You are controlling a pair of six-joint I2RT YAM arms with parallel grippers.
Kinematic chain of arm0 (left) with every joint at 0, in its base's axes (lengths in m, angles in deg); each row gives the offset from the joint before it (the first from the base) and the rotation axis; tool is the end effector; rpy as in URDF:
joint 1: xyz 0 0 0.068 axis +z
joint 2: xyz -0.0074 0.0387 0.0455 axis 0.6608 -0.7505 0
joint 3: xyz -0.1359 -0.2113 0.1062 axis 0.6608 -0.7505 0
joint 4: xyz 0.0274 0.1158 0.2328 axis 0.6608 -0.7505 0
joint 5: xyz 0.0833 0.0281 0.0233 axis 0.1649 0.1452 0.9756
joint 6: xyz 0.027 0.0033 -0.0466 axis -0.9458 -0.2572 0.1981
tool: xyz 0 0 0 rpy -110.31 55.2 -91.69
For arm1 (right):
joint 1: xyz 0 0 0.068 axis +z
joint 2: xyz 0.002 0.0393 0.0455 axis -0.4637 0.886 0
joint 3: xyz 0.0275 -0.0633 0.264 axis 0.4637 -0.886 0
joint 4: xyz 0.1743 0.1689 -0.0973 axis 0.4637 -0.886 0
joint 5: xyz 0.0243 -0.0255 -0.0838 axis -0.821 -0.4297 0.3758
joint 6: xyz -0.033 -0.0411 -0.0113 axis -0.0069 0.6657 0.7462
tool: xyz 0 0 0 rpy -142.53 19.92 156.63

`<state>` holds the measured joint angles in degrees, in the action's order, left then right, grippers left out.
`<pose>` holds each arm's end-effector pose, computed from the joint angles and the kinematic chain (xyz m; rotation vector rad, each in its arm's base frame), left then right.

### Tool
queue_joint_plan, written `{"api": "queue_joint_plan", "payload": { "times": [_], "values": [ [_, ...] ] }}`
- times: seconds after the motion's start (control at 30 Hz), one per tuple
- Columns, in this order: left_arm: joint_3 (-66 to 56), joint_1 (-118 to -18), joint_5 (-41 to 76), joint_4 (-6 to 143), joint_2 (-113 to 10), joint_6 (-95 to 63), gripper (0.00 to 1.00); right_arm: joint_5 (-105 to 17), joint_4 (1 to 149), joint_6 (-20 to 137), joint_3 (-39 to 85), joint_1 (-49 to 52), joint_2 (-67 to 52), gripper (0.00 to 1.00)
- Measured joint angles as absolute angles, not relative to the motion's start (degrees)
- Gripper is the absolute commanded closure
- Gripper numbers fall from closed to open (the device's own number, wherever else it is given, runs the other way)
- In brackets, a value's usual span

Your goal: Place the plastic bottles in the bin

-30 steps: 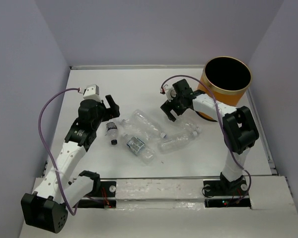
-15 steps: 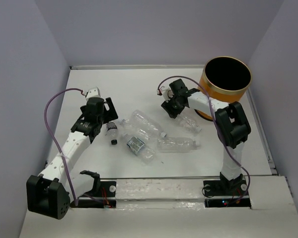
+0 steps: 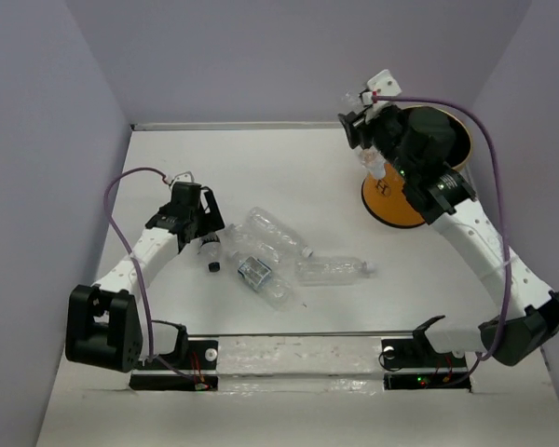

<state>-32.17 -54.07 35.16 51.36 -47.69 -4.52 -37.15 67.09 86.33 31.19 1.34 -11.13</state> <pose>0.2591 -0.0523 0.2372 -0.2911 2.2626 -0.1357 0.2720 0.1511 0.4512 -0.6954 1.4615 0.1158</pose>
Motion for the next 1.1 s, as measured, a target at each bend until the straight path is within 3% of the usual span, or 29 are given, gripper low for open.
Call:
{"api": "queue_joint_plan", "payload": {
  "times": [0.17, 0.4, 0.47, 0.53, 0.57, 0.63, 0.7, 0.87, 0.9, 1.1],
  "values": [
    [-31.7, -54.0, 32.7, 51.4, -51.7, -4.3, 0.01, -30.0, 80.7, 86.1, 33.9, -1.2, -14.8, 0.64],
    [-30.2, -53.6, 32.5, 51.5, -55.4, -4.3, 0.02, -28.8, 92.3, 81.6, 32.2, -17.1, -7.2, 0.64],
    [-29.7, -53.4, 32.5, 51.5, -56.4, -4.4, 0.03, -28.1, 94.0, 80.3, 31.5, -20.6, -4.2, 0.60],
    [-29.4, -53.2, 32.5, 51.7, -57.5, -4.4, 0.04, -27.7, 94.6, 79.1, 29.9, -22.7, -1.9, 0.50],
    [-29.2, -53.2, 32.5, 51.7, -58.0, -4.4, 0.05, -27.7, 94.6, 78.1, 28.8, -23.4, -1.1, 0.32],
    [-29.0, -53.0, 32.5, 51.8, -59.3, -4.5, 0.07, -27.9, 94.5, 75.4, 25.9, -24.5, -0.4, 0.07],
    [-28.7, -52.8, 32.4, 51.7, -60.6, -4.5, 0.10, -28.0, 94.3, 74.3, 24.8, -24.9, -0.4, 0.02],
    [-28.0, -52.8, 31.7, 51.4, -62.7, -4.5, 0.28, -31.2, 90.9, 70.8, 24.7, -25.0, -3.2, 0.05],
    [-28.0, -52.8, 31.6, 51.4, -62.8, -4.5, 0.38, -32.6, 89.8, 70.0, 24.7, -25.0, -4.2, 0.06],
    [-27.8, -52.8, 31.2, 51.4, -62.8, -4.6, 0.55, -48.9, 87.8, 60.3, 22.1, -24.6, -14.5, 0.10]
  ]
}}
